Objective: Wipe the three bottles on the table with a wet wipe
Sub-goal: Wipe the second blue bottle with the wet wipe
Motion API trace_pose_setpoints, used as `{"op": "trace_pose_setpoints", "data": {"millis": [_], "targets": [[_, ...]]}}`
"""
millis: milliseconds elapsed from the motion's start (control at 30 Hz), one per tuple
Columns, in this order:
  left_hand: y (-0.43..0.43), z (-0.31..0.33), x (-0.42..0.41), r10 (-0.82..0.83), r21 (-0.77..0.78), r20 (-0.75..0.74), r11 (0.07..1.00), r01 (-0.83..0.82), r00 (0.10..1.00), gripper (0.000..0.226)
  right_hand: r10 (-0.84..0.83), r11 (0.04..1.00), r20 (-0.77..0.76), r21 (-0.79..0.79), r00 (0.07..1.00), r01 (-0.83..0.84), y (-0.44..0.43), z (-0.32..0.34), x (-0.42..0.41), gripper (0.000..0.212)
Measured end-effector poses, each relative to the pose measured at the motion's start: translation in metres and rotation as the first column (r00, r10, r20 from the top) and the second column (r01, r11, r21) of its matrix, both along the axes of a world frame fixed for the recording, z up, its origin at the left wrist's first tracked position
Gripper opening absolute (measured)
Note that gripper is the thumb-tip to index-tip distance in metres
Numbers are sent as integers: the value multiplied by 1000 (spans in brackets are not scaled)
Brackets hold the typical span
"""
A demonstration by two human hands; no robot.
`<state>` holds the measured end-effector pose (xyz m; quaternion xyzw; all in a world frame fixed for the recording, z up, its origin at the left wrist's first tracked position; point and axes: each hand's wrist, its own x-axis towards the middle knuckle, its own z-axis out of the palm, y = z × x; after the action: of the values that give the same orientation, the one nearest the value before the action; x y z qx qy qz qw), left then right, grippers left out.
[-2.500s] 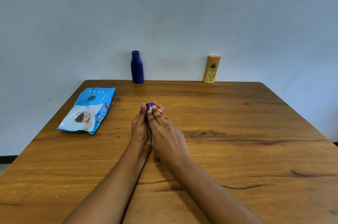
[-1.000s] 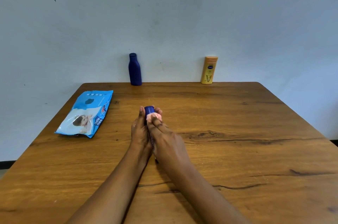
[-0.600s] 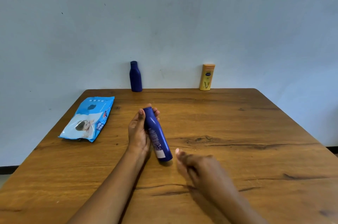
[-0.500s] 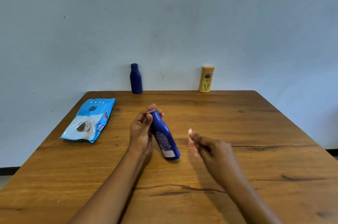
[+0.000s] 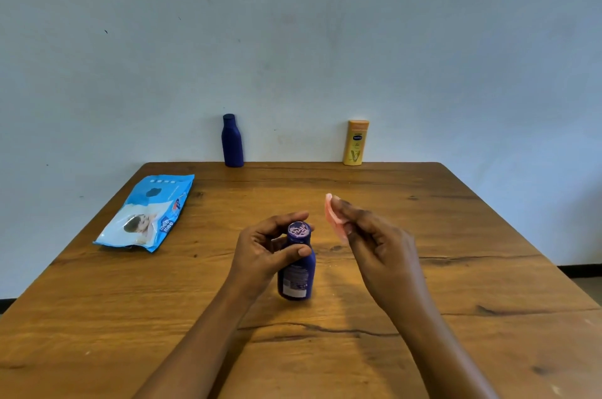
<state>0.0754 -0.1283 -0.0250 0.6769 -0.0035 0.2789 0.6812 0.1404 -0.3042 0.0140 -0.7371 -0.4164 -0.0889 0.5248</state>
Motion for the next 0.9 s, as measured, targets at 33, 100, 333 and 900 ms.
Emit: {"op": "trace_pose_setpoints", "data": {"millis": [33, 100, 333, 900], "targets": [[1, -1, 0, -4, -9, 2, 1000, 4, 1000, 45, 4, 1000, 3, -8, 1000, -4, 0, 1, 0, 50], [2, -3, -1, -23, -16, 9, 1000, 23, 1000, 46, 5, 999, 53, -37, 999, -3, 0, 2, 0, 53], [-2, -13, 3, -20, -44, 10, 999, 20, 1000, 50, 101, 951, 258, -307, 961, -17, 7, 22, -1, 52], [2, -17, 1, -91, -102, 65, 990, 97, 994, 37, 292, 874, 555, -486, 779, 19, 26, 10, 5, 57]]}}
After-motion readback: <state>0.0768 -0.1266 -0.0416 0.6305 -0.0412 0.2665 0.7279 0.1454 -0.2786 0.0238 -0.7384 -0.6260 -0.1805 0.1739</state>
